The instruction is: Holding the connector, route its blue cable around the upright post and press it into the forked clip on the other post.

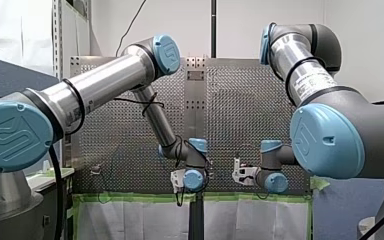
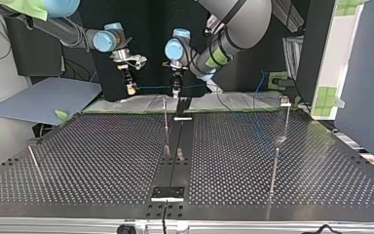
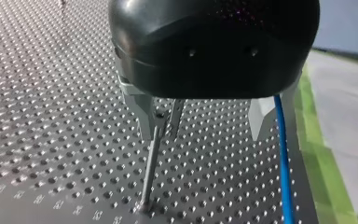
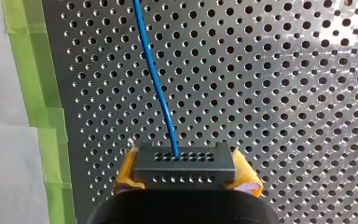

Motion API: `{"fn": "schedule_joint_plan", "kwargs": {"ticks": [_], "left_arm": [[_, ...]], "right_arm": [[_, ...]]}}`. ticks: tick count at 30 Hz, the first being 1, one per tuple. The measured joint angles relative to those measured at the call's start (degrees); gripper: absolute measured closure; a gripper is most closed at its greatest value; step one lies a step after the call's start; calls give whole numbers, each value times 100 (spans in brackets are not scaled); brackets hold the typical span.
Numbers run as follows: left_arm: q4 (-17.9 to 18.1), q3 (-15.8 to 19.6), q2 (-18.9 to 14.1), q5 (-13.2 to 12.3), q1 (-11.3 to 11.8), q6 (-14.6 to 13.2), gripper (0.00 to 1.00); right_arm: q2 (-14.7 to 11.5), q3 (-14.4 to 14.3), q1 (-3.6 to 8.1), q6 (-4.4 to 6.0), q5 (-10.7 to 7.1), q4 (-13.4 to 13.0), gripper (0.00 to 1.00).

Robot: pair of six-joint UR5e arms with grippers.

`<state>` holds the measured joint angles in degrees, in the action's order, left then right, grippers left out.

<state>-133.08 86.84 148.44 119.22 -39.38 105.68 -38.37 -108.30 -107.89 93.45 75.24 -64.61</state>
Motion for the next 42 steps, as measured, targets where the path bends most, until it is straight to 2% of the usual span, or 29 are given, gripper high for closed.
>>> {"fn": "schedule_joint_plan", "kwargs": {"ticks": [8, 9, 11, 12, 13, 14, 15, 16, 17, 18, 29, 35, 42], "left_arm": [[18, -2, 0, 119, -4, -11, 0], [15, -2, -2, 120, -7, -20, 4], [15, -2, 0, 119, -15, -39, 4], [16, -2, 2, 118, -20, -51, 38], [16, -2, 2, 118, -23, -60, 38], [15, -2, 2, 118, -26, -72, 60], [13, -2, 0, 119, -32, -93, 75], [12, -1, 0, 120, -35, -108, 75], [12, -1, 0, 121, -38, -120, 95], [10, -1, -1, 121, -39, -133, 100], [-17, 3, 0, 64, -14, -147, 100], [-49, 4, -3, 297, -80, -213, 100], [-15, 2, -3, 580, -243, -507, 100]], "right_arm": [[0, 1, -1, 0, -4, 6, 100], [0, 2, -1, 0, -4, 6, 100], [0, 2, -1, 0, -3, 8, 100], [0, 2, -1, 0, -2, 8, 100], [0, 3, -1, 0, -2, 8, 100], [0, 3, -1, 0, -3, 8, 100], [0, 3, 0, 0, -3, 9, 100], [0, 4, 0, -2, -3, 9, 100], [1, 3, 0, -1, -3, 9, 100], [1, 3, 0, -2, -2, 9, 100], [0, -1, 0, -7, -8, 9, 100], [0, 3, 0, -1, -2, 10, 100], [0, 3, 48, -8, 28, 30, 100]]}}
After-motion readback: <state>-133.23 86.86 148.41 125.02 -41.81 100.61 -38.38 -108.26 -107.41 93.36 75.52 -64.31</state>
